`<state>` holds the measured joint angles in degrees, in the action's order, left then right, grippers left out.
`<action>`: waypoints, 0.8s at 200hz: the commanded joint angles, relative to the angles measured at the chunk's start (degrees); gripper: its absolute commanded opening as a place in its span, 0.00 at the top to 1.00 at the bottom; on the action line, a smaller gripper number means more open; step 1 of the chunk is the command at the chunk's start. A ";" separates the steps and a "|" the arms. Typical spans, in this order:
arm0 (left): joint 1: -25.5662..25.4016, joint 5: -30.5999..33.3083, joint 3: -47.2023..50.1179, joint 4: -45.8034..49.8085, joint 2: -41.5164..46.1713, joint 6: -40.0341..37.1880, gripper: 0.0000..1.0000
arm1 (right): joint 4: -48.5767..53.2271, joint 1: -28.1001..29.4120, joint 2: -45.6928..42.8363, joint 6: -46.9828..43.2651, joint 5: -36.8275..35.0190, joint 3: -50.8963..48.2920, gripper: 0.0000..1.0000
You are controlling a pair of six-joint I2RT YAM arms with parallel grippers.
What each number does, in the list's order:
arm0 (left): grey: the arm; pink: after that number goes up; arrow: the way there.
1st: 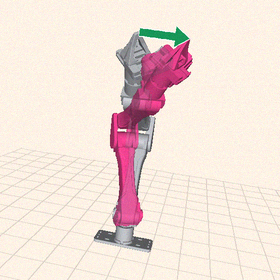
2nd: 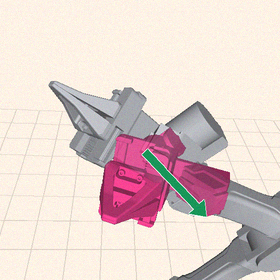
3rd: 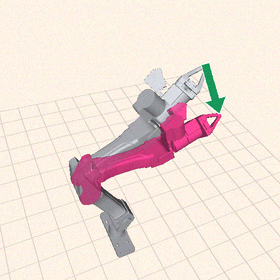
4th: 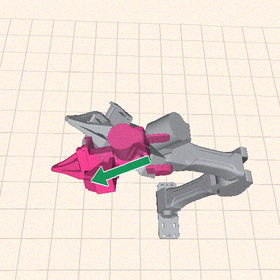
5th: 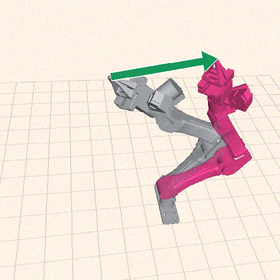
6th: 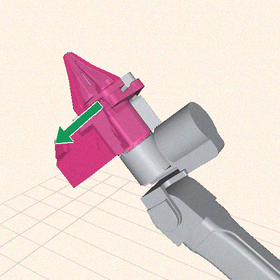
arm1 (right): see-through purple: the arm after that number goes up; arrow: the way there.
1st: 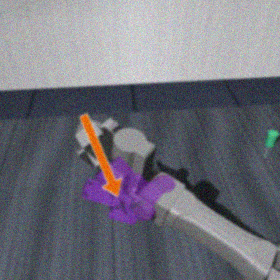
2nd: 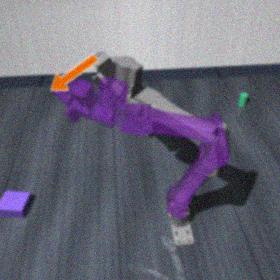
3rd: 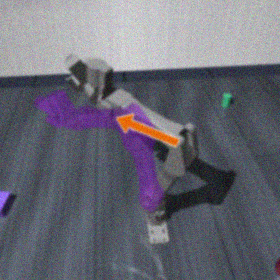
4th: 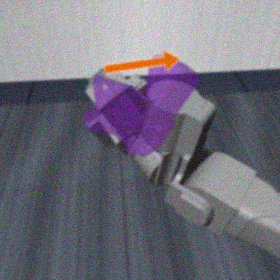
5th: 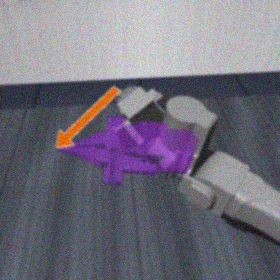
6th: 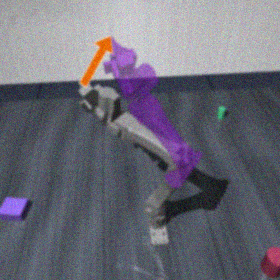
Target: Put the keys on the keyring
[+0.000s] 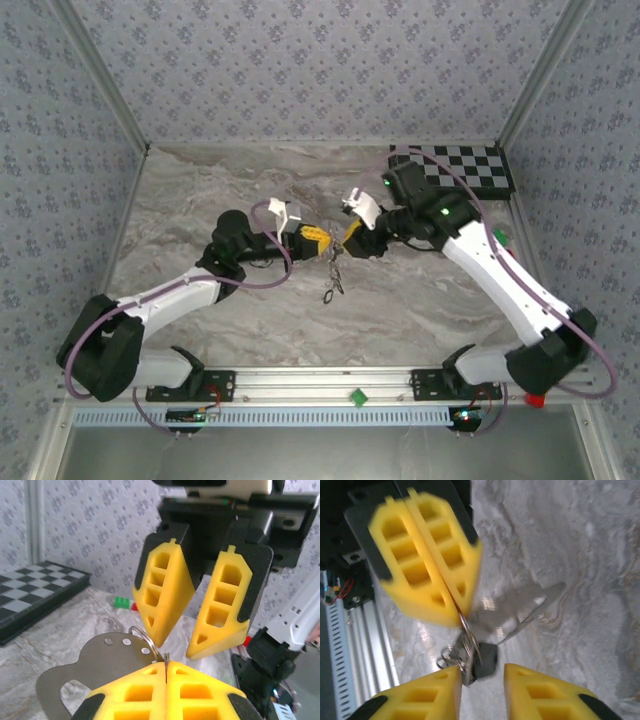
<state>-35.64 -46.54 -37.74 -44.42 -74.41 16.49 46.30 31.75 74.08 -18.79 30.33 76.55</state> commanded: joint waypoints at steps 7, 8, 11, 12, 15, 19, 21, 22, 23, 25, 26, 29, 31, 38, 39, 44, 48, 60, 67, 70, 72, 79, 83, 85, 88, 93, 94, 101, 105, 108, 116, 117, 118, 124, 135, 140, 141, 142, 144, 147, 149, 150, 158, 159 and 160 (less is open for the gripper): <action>-0.37 4.55 0.99 -10.25 1.74 4.63 1.00 | -20.01 -3.61 -8.10 11.14 5.44 -11.14 0.67; -0.38 4.67 1.04 -10.47 1.69 4.79 1.00 | -20.54 -3.75 -8.22 11.49 5.58 -11.55 0.66; -0.41 5.01 1.21 -11.12 1.64 5.23 1.00 | -22.12 -4.13 -9.01 12.64 6.12 -12.73 0.65; -0.40 5.12 1.24 -11.34 1.60 5.36 1.00 | -22.74 -4.27 -9.25 12.99 6.35 -13.13 0.65; -0.53 5.47 1.28 -11.92 1.45 5.74 1.00 | -24.48 -4.62 -9.87 14.04 6.86 -14.28 0.64; -0.61 6.12 1.39 -12.65 1.36 6.26 1.00 | -26.82 -5.24 -10.66 15.51 7.64 -15.77 0.64; -0.65 6.38 1.40 -13.00 1.30 6.55 1.00 | -27.96 -5.45 -10.92 15.97 7.99 -16.47 0.63; -0.61 6.60 1.42 -13.20 1.30 6.72 1.00 | -28.56 -5.59 -11.08 16.45 8.17 -16.80 0.63; -0.68 6.75 1.43 -13.39 1.20 6.85 1.00 | -29.17 -5.66 -11.16 16.83 8.26 -17.19 0.63; -0.73 7.09 1.48 -13.82 1.09 7.05 1.00 | -30.22 -5.82 -11.51 17.55 8.78 -17.79 0.63; -0.78 7.17 1.55 -14.01 1.01 7.19 1.00 | -30.70 -5.91 -11.59 17.86 9.00 -18.12 0.63; -0.81 7.55 1.60 -14.60 0.88 7.52 1.00 | -32.17 -6.15 -11.99 18.75 9.48 -18.95 0.63; -0.90 7.81 1.74 -15.16 0.75 7.84 1.00 | -33.04 -6.28 -12.20 19.35 9.97 -19.51 0.63; -1.11 8.48 1.95 -16.93 0.39 8.87 1.00 | -35.92 -6.52 -12.59 21.32 11.25 -21.04 0.61; -1.15 8.62 1.96 -17.19 0.31 9.02 1.00 | -36.41 -6.57 -12.66 21.59 11.34 -21.28 0.61; -1.24 9.17 1.98 -18.36 0.08 9.62 1.00 | -38.47 -6.58 -12.88 22.87 11.78 -22.23 0.60; -1.27 9.54 2.21 -19.08 -0.12 10.04 1.00 | -39.75 -6.61 -12.95 23.75 11.91 -22.88 0.60; -1.61 10.53 2.34 -20.56 -0.46 10.95 1.00 | -43.82 -6.62 -13.18 26.41 12.16 -24.78 0.59; -1.72 10.84 2.40 -21.05 -0.47 11.18 1.00 | -46.29 -6.63 -13.23 27.58 12.45 -25.75 0.59; -1.78 10.88 2.41 -21.14 -0.49 11.27 1.00 | -47.30 -6.63 -13.24 28.01 12.45 -26.16 0.58; -1.84 10.91 2.43 -21.16 -0.48 11.32 1.00 | -47.87 -6.64 -13.26 28.32 12.45 -26.40 0.58; -1.95 10.95 2.41 -21.28 -0.47 11.37 1.00 | -50.03 -6.61 -13.34 29.47 12.40 -27.25 0.58; -2.01 10.95 2.42 -21.22 -0.35 11.37 1.00 | -50.99 -6.64 -13.35 29.84 12.43 -27.69 0.58; -1.99 10.93 2.41 -21.18 -0.35 11.37 1.00 | -51.43 -6.64 -13.35 30.05 12.47 -27.86 0.58; -2.01 10.93 2.40 -21.13 -0.31 11.33 1.00 | -52.01 -6.69 -13.35 30.28 12.46 -28.13 0.58; -2.04 10.94 2.45 -21.11 -0.23 11.28 1.00 | -52.85 -6.75 -13.27 30.66 12.60 -28.37 0.57; -2.10 10.95 2.47 -21.08 -0.17 11.28 1.00 | -53.01 -6.77 -13.27 30.75 12.63 -28.43 0.57; -2.14 10.86 2.34 -20.89 -0.05 11.13 1.00 | -53.92 -6.84 -13.10 31.21 12.80 -28.63 0.57; -2.17 10.86 2.38 -20.68 -0.12 11.15 1.00 | -54.34 -6.87 -12.88 31.41 13.17 -28.71 0.57; -2.22 10.84 2.32 -20.63 -0.06 11.04 1.00 | -54.71 -6.92 -12.86 31.57 13.51 -28.72 0.57; -2.24 10.82 2.19 -20.33 -0.02 10.93 1.00 | -55.91 -6.96 -12.58 32.28 14.47 -28.86 0.56; -2.24 10.79 2.17 -20.34 0.02 10.93 1.00 | -56.03 -6.96 -12.53 32.35 14.57 -28.89 0.56; -2.24 10.78 2.15 -20.34 -0.01 10.93 1.00 | -56.18 -6.96 -12.50 32.42 14.62 -28.86 0.56; -2.29 10.76 2.17 -20.27 -0.01 10.84 1.00 | -56.95 -7.04 -12.25 32.93 15.15 -28.98 0.56; -2.29 10.75 2.07 -20.17 -0.03 10.71 1.00 | -57.46 -7.01 -11.86 33.37 15.71 -28.75 0.56; -2.27 10.75 2.03 -19.98 -0.03 10.67 1.00 | -57.69 -6.99 -11.78 33.46 16.22 -28.76 0.56; -2.30 10.76 2.04 -19.99 -0.03 10.67 1.00 | -57.76 -7.02 -11.78 33.50 16.32 -28.80 0.55; -2.32 10.77 2.09 -19.95 -0.03 10.67 1.00 | -57.83 -7.03 -11.77 33.53 16.42 -28.81 0.56; -2.31 10.77 2.04 -19.92 0.01 10.62 1.00 | -57.97 -6.98 -11.77 33.59 16.56 -28.76 0.55; -2.33 10.77 2.00 -19.85 -0.03 10.58 1.00 | -58.07 -6.96 -11.77 33.60 16.60 -28.82 0.55; -2.33 10.77 2.06 -19.90 0.04 10.58 1.00 | -58.14 -6.96 -11.77 33.67 16.61 -28.78 0.55; -2.33 10.77 2.01 -19.90 0.00 10.58 1.00 | -58.20 -6.96 -11.77 33.70 16.65 -28.81 0.56; -2.26 10.81 1.97 -19.87 0.01 10.58 1.00 | -58.42 -6.97 -11.77 33.81 16.86 -28.91 0.56; -2.25 10.84 1.97 -19.89 0.03 10.58 1.00 | -58.47 -6.97 -11.77 33.81 16.87 -28.91 0.56; -2.25 10.80 1.97 -19.81 0.00 10.58 1.00 | -58.45 -7.01 -11.77 33.81 16.87 -28.87 0.56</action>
<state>-37.58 -36.32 -35.27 -60.47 -74.78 26.68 -8.01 25.08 62.04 12.73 44.42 47.81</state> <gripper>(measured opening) 0.045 0.444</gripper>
